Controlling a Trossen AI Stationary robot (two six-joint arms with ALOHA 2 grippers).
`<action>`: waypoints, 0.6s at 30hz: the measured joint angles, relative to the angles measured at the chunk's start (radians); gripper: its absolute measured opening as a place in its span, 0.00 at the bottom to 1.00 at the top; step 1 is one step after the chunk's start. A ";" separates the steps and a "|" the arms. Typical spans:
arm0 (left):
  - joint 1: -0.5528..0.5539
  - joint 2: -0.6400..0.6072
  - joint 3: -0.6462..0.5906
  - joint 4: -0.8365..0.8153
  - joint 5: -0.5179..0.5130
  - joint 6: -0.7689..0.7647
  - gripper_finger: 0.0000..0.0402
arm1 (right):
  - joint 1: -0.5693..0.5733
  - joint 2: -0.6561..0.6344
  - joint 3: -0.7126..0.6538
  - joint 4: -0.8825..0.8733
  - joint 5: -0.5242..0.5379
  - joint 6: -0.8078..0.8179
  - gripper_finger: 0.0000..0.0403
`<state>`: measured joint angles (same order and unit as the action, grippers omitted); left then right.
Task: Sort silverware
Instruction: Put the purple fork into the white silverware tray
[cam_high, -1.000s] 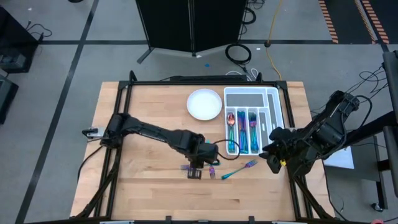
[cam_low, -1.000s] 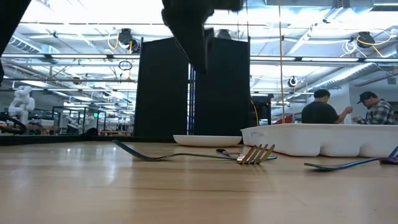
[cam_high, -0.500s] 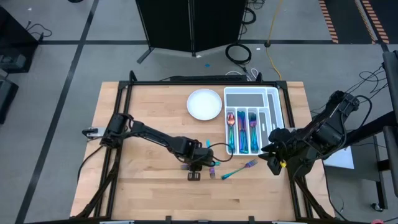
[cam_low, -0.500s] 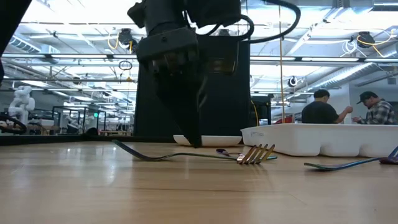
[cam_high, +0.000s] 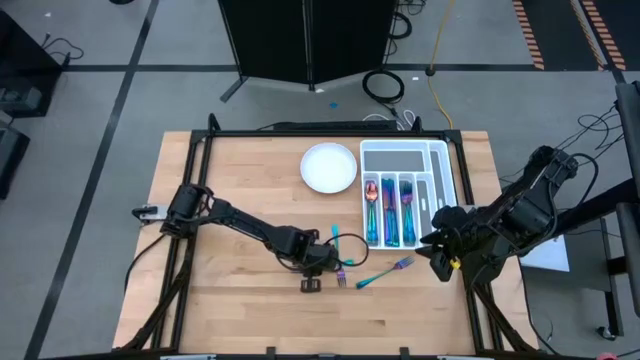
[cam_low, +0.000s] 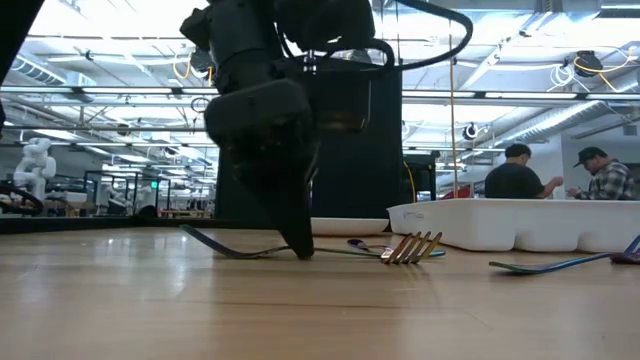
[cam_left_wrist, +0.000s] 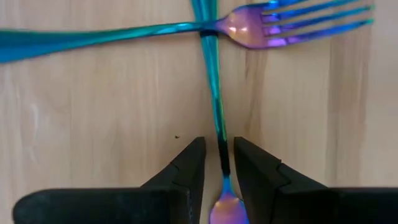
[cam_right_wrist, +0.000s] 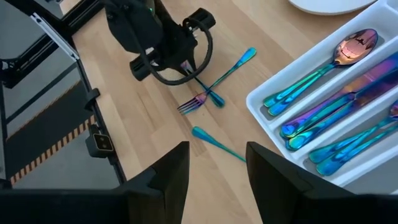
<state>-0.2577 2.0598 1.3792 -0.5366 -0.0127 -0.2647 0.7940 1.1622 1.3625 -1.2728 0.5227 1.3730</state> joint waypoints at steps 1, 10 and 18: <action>0.000 0.000 0.000 -0.001 0.000 -0.027 0.22 | 0.000 0.000 0.000 0.002 0.000 0.000 0.37; -0.001 0.000 0.000 -0.001 0.030 -0.067 0.19 | 0.000 0.000 0.000 0.008 0.000 0.002 0.37; -0.006 0.000 0.003 -0.054 0.034 -0.033 0.02 | 0.000 0.000 0.000 0.021 0.000 0.002 0.37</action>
<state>-0.2642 2.0599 1.3824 -0.5906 0.0211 -0.2976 0.7940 1.1622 1.3624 -1.2517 0.5228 1.3754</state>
